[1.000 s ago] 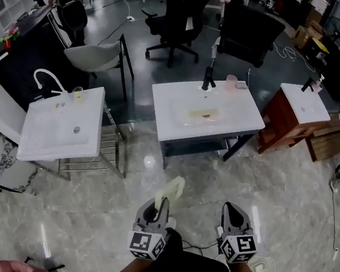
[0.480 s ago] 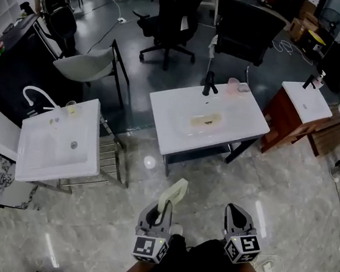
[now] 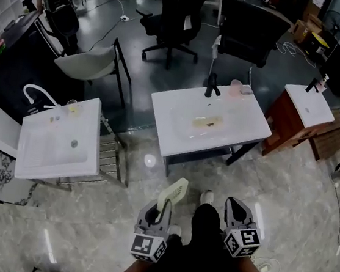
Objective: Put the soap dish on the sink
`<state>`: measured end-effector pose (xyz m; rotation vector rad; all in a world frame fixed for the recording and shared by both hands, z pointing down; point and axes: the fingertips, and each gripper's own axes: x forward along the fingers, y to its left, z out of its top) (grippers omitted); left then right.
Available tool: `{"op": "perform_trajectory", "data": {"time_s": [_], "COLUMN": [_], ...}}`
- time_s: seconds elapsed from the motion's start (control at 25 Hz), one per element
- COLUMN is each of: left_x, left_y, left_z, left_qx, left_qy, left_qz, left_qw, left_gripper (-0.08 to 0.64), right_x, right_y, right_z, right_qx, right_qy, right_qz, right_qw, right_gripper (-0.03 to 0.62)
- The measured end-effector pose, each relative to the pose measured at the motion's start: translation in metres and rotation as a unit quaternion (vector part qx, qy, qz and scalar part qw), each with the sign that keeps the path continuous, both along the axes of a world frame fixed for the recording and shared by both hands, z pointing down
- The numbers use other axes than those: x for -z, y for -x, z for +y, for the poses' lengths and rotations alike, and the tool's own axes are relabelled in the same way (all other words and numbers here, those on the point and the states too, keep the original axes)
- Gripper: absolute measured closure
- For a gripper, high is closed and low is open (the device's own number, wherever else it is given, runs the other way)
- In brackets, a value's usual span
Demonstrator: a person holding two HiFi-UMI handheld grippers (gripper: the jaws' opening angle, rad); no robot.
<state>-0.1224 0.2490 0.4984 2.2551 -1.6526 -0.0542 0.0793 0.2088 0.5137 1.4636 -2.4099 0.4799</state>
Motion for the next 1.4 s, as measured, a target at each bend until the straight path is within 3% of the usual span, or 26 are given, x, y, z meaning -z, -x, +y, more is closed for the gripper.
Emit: {"op": "perform_trajectory", "data": {"time_s": [0.28,0.56,0.8,0.92,1.08,1.2,1.32,1.4], "left_x": [-0.004,-0.013,-0.016,-0.015,-0.017,-0.017,-0.022,-0.027], "left_y": [-0.001,-0.013,-0.032,-0.031,-0.033,-0.042,-0.048,-0.048], "left_z": [-0.045,-0.138,-0.222,-0.254,-0.292,-0.319,-0.339,-0.352], "left_qx": [0.027,0.075,0.094,0.106,0.12,0.123,0.129,0.138], "left_qy": [0.008,0.022,0.044,0.048,0.057,0.064,0.07,0.077], "left_qz": [-0.007,-0.017,0.015,0.008,0.005,0.023,0.066,0.068], "left_qw": [0.9996,0.9968,0.9945,0.9931,0.9912,0.9901,0.987,0.985], "left_gripper": [0.509,0.509,0.509,0.509,0.509,0.509,0.509,0.509], "right_x": [-0.009,-0.019,-0.017,-0.008,-0.01,-0.014,-0.016,-0.017], "right_y": [0.003,-0.006,-0.014,-0.016,-0.017,-0.022,-0.031,-0.039], "right_z": [-0.052,-0.16,-0.251,-0.289,-0.329,-0.357,-0.383,-0.402], "right_qx": [0.034,0.069,0.113,0.126,0.145,0.151,0.152,0.147], "right_qy": [0.004,0.015,-0.017,-0.035,-0.026,-0.004,0.007,0.008], "right_qz": [-0.013,-0.048,-0.011,-0.008,-0.019,-0.031,-0.038,-0.042], "right_qw": [0.999,0.996,0.993,0.991,0.989,0.988,0.988,0.988], "right_gripper": [0.597,0.597,0.597,0.597,0.595,0.595,0.595,0.595]}}
